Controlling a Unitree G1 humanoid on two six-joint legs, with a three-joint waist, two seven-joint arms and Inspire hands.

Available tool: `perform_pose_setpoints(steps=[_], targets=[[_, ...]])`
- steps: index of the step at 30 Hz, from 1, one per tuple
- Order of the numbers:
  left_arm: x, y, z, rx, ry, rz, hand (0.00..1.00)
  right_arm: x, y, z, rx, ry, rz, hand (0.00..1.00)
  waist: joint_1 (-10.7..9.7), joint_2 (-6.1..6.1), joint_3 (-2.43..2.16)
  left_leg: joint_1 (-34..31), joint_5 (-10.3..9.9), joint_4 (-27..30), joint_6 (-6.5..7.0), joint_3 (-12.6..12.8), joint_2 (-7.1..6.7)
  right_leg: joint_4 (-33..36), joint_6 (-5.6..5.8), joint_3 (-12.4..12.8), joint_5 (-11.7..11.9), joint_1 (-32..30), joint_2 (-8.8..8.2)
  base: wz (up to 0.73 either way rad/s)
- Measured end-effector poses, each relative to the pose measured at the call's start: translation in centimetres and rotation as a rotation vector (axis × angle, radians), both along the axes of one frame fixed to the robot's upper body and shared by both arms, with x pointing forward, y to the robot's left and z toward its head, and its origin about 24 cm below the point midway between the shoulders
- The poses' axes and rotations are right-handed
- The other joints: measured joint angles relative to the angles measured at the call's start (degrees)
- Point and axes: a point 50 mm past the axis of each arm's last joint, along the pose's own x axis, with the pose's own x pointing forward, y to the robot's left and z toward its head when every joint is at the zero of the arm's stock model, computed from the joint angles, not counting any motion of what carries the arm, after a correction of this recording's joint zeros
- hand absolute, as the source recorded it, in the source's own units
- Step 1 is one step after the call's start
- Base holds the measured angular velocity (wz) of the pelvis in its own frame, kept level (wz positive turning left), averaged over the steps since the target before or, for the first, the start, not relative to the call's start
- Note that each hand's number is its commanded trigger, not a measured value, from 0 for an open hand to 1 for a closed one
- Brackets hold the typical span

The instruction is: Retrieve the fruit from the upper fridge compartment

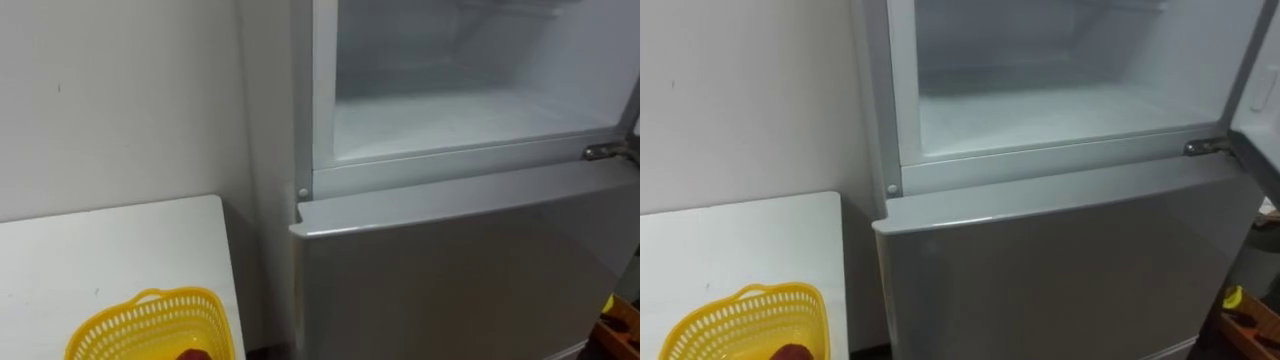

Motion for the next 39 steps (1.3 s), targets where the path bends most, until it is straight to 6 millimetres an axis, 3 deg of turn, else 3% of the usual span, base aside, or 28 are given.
perform_pose_setpoints(steps=[9, 22, 28, 33, 39], targets=[[-0.5, -0.3, -0.2, -0.035, 0.024, 0.003, 0.0, 1.3, 2.5, 2.8, -0.208, -0.201, 0.192, 0.0, 0.94, -0.06, -0.02, -0.19, -0.01, 0.82, -0.02, -1.1, 0.06, 0.14, -0.25, -1.14, -0.07, 0.38, -0.17, 0.05], [-0.8, -0.6, -0.4, -0.052, 0.058, -0.005, 0.0, 2.8, 5.3, 2.3, -0.408, -0.163, 0.349, 0.0, 3.51, 0.54, 0.06, -0.1, -0.06, 1.45, -0.07, -3.07, 0.0, -0.15, -0.34, -2.7, -0.01, 1.86, -0.23, 0.07], [-0.7, -0.9, -0.5, -0.06, 0.07, -0.047, 0.0, 4.1, 7.7, 0.8, -0.43, -0.131, 0.501, 0.0, 5.43, 0.23, 0.08, -0.12, -0.04, 1.57, -0.07, -3.25, -0.04, 0.02, -0.38, -3.18, -0.06, 1.97, -0.4, 0.02], [-0.9, -0.8, -0.5, -0.062, 0.093, -0.069, 0.0, 4.1, 7.9, 0.3, -0.406, -0.127, 0.505, 0.0, 5.59, -0.55, 0.23, -0.15, -0.03, 2.07, -0.05, -3.49, -0.14, -0.01, -0.35, -3.74, -0.07, 2.33, -0.64, 0.02], [-0.5, -0.9, -0.5, -0.06, 0.071, -0.084, 0.0, 4.1, 7.6, 0.4, -0.422, -0.093, 0.471, 0.0, 5.23, -0.4, 0.41, -0.4, -0.08, 2.56, -0.02, -4.47, -0.2, -0.03, -0.31, -4.7, -0.1, 2.68, -0.8, 0.09]])
